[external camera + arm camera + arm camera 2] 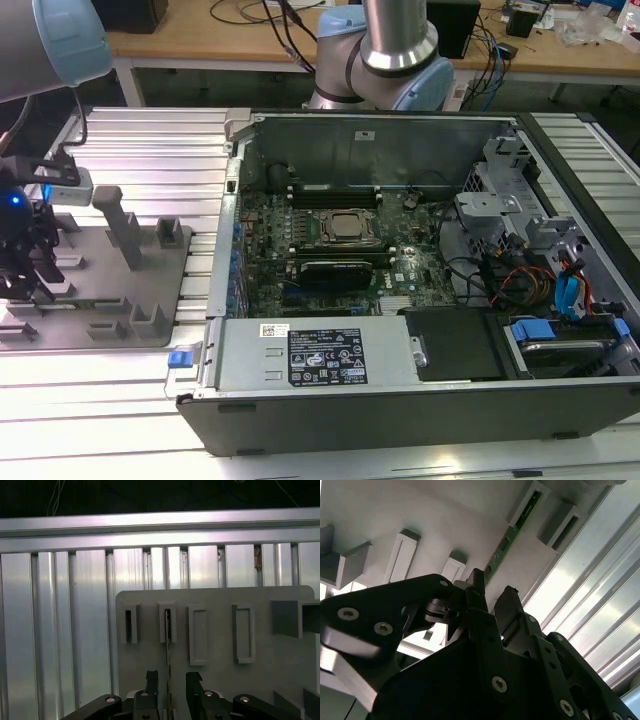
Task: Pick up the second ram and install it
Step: 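Pick up the second ram and move it above second insertion slot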
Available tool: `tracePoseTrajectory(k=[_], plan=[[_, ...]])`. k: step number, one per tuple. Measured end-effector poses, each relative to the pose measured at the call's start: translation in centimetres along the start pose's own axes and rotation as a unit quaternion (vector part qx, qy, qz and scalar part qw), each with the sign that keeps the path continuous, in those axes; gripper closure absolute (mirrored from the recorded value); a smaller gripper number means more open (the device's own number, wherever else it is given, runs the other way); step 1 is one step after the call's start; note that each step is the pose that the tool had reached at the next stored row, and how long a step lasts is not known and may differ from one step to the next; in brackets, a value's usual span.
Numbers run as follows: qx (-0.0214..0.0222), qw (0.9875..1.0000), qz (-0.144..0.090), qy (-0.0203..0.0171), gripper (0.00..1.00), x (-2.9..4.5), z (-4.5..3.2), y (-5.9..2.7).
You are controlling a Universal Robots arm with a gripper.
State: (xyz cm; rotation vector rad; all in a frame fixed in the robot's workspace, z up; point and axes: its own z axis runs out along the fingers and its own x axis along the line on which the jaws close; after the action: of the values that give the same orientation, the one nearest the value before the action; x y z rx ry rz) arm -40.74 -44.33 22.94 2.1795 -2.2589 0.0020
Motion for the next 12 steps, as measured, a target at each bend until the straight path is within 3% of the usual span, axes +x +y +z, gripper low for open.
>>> tracePoseTrajectory(k=[7, 12], plan=[[0.0001, 0.9995, -0.031, 0.0000, 0.66, 0.00, 1.12, 0.14], [-0.0002, 0.9993, -0.038, 0.0002, 0.66, 0.00, 2.00, 0.17]])
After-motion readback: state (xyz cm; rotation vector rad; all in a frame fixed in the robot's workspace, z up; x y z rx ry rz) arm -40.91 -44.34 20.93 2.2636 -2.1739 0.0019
